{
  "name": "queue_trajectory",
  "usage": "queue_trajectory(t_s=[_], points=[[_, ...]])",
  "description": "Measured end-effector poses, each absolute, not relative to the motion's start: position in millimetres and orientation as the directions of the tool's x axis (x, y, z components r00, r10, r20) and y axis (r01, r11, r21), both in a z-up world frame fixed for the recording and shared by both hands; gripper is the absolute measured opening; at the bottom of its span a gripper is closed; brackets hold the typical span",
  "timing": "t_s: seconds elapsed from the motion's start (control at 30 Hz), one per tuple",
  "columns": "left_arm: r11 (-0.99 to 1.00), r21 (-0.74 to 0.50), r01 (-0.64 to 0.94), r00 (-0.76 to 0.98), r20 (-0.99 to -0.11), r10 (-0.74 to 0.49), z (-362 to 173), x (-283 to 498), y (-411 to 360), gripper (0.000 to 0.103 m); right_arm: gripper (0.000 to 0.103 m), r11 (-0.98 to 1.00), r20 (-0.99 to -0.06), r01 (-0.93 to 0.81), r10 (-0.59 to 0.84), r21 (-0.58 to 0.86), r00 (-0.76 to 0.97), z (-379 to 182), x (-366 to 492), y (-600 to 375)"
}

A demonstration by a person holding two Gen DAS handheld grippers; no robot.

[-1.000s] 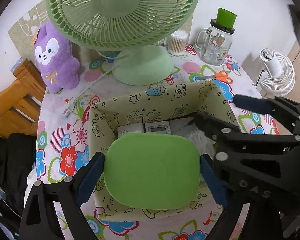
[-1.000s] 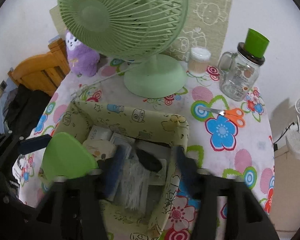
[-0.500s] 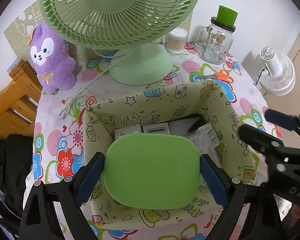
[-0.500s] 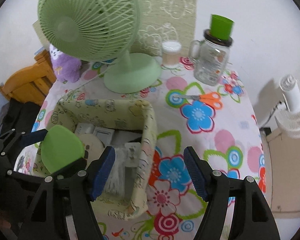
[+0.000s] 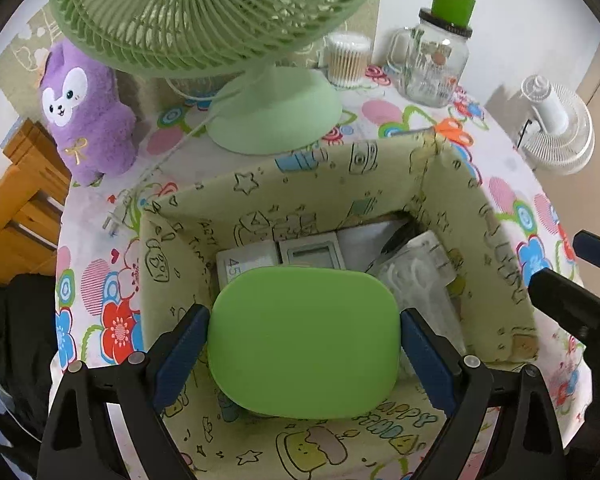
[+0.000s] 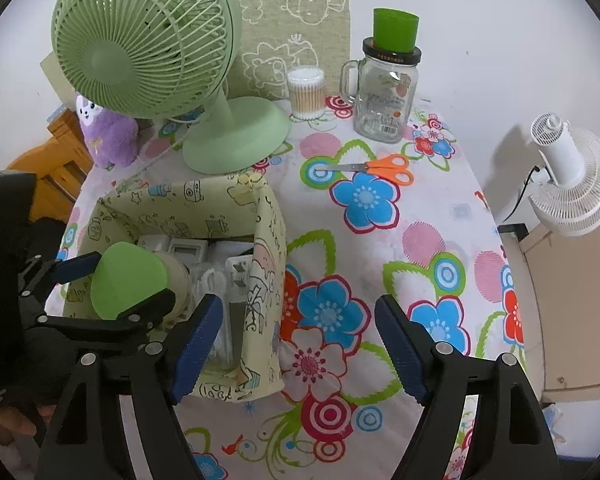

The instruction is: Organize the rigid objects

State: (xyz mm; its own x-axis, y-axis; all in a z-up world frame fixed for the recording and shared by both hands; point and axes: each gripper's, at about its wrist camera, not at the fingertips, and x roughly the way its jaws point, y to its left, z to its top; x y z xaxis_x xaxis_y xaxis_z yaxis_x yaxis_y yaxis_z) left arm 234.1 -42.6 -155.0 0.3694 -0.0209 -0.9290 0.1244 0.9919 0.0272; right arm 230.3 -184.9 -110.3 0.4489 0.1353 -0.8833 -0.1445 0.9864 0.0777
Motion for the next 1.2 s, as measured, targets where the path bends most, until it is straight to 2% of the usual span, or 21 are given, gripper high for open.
queue_trajectory(t_s=[0.23, 0.43, 0.87, 1.07, 1.2], points=[[0.991, 0.02, 0.133, 0.339, -0.94, -0.026, -170, 236, -41, 0.096, 0.081, 0.988, -0.894, -0.13, 0.127, 0.078, 0.43, -118, 231, -181], [0.985, 0.017, 0.169, 0.35, -0.936, -0.044, -166, 232, -45, 0.102, 0.081, 0.988, -0.899, -0.13, 0.126, 0.078, 0.419, -120, 230, -175], [0.988, 0.01, 0.155, 0.423, -0.904, -0.057, -117, 198, -26, 0.103, 0.081, 0.988, -0.877, -0.13, 0.133, 0.081, 0.461, -93, 209, -158], [0.991, 0.021, 0.132, 0.44, -0.897, -0.039, -97, 178, -11, 0.103, 0.088, 0.992, -0.858, -0.101, 0.119, 0.079, 0.499, -76, 191, -150], [0.993, 0.018, 0.12, 0.467, -0.884, -0.04, -83, 161, -3, 0.103, 0.089, 0.992, -0.843, -0.097, 0.118, 0.079, 0.526, -63, 176, -145]])
